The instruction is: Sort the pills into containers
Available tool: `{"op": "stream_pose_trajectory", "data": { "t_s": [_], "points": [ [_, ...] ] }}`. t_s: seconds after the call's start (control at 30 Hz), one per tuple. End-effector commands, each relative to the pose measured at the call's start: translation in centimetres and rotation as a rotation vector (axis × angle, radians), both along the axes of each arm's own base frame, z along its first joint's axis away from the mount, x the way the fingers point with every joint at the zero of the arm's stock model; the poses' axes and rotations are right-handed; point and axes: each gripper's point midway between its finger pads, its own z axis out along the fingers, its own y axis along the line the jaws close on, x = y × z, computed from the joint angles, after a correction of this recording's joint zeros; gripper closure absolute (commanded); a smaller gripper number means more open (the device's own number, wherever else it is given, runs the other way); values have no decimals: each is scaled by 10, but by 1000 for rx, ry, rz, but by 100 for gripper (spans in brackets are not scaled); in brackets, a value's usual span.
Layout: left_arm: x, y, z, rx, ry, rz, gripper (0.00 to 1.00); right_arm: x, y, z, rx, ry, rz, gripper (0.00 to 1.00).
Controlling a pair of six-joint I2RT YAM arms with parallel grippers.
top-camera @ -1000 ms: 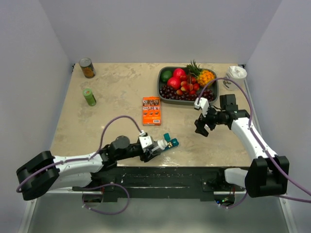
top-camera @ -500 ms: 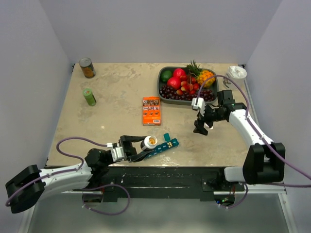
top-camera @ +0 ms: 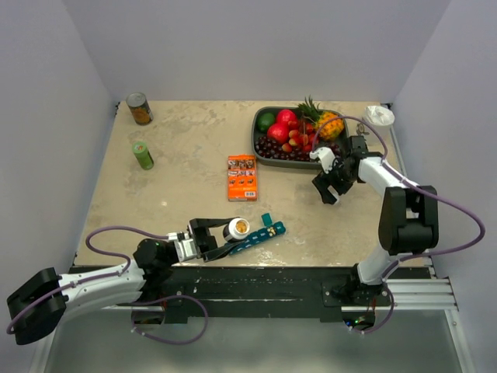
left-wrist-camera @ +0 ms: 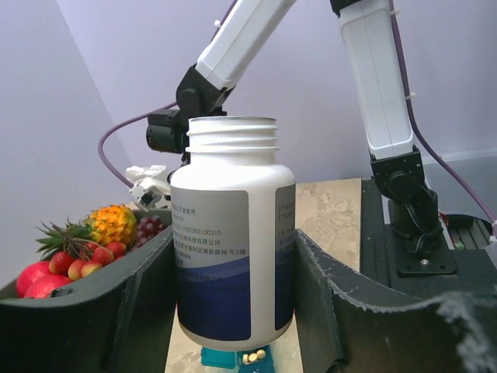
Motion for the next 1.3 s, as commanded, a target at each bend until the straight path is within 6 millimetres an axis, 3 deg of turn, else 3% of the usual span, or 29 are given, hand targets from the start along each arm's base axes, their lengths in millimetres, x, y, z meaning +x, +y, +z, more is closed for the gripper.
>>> {"op": "stream_pose_trajectory", "data": {
  "t_s": [0.0,0.27,0.53,0.67,1.1,1.2,1.27],
  "points": [
    [-11,12,-62,104,30,-11,100,6,-17,-3,-90,-4,-46,11],
    [-11,8,-66,126,48,-21,100,6,-20,-21,-106,38,-61,17],
    [-12,8,-67,131,67,-27,100,-1,-16,-33,-88,93,-66,36],
    [-11,7,-66,129,68,-28,100,-9,-15,-36,-82,123,-53,50],
    [-14,5,-67,134,94,-49,100,-17,-20,-29,-106,100,-57,42],
    [-14,4,-68,139,99,-53,100,-20,-19,-31,-98,107,-52,52],
    [-15,4,-69,143,104,-57,100,-21,-14,-26,-76,107,-38,68]
  ]
}}
